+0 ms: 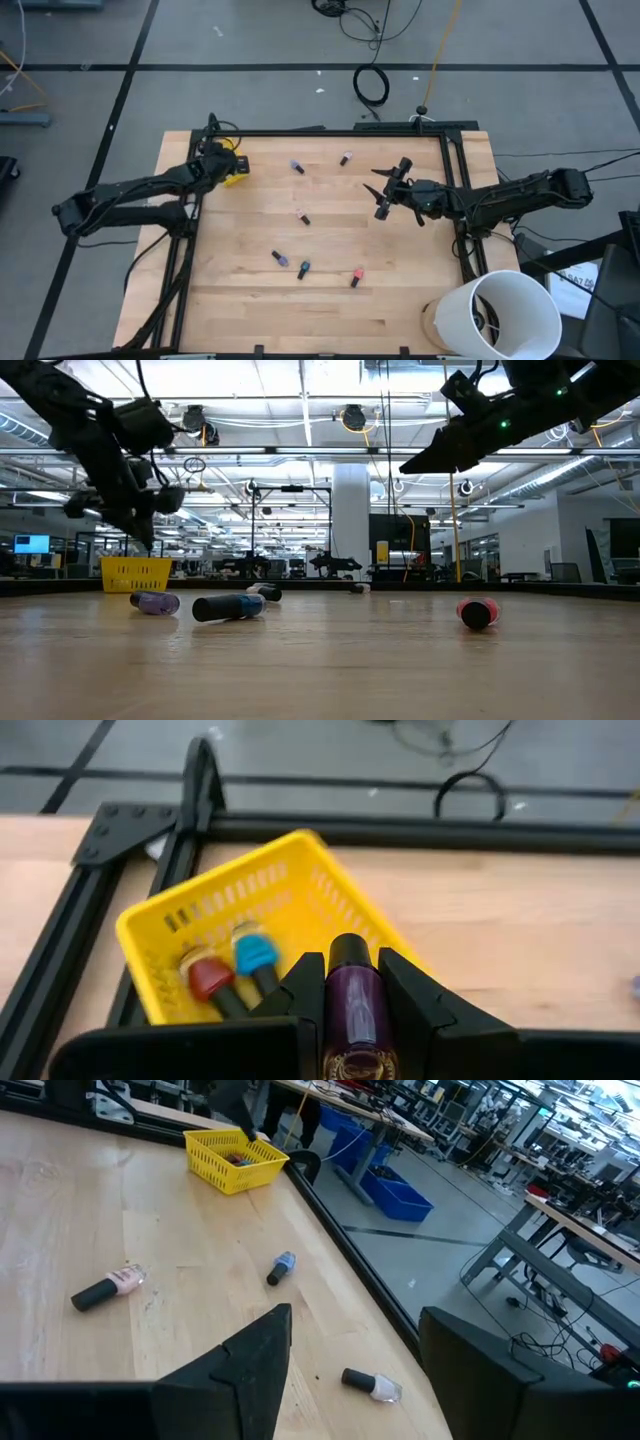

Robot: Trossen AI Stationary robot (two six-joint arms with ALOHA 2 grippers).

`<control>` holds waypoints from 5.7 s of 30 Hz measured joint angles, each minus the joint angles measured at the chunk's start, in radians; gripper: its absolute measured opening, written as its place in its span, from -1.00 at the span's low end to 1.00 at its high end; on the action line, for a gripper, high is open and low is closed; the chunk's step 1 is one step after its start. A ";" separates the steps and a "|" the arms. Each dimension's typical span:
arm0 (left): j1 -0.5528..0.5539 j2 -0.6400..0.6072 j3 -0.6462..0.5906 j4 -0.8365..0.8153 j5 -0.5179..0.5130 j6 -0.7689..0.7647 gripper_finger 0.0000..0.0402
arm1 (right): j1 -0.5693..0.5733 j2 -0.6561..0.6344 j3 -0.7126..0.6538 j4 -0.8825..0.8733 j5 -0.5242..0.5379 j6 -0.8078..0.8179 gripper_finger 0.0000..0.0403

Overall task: Pick & Place Nail Polish
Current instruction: Put the dark purple nail polish into the yellow bin, then put the dark pink nail polish into the yellow bin

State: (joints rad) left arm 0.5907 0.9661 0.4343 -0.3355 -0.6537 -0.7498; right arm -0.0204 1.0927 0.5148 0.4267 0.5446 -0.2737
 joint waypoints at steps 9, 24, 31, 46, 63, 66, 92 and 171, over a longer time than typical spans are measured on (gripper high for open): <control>0.051 0.103 0.000 -0.013 0.000 -0.019 -0.21 | 0.000 0.000 0.000 -0.021 0.000 0.000 0.03; 0.058 0.097 0.000 0.030 0.099 0.110 0.67 | -0.001 0.000 0.000 -0.027 -0.051 0.044 0.03; 0.049 0.019 0.000 0.292 0.432 0.269 0.69 | -0.076 0.044 0.000 -0.022 -0.199 0.137 0.03; -0.148 -0.017 0.000 0.730 0.607 0.450 0.69 | -0.334 0.376 0.105 -0.025 -0.677 0.170 0.03; -0.187 -0.017 0.000 0.729 0.600 0.413 0.69 | 0.225 0.397 0.104 -0.191 -0.778 0.061 0.03; -0.187 -0.017 0.000 0.729 0.600 0.385 0.69 | 0.264 0.440 0.105 -0.166 -0.732 0.053 0.03; -0.188 -0.017 0.000 0.721 0.600 0.356 0.69 | 0.237 0.636 0.106 0.024 -0.864 0.107 -0.47; -0.385 0.280 0.000 0.920 0.566 0.325 0.69 | 0.146 0.370 0.104 0.093 -0.156 -0.235 -0.93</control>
State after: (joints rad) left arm 0.2062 1.2465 0.4339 0.5846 -0.0879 -0.4245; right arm 0.1252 1.4624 0.6189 0.5202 0.3882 -0.5083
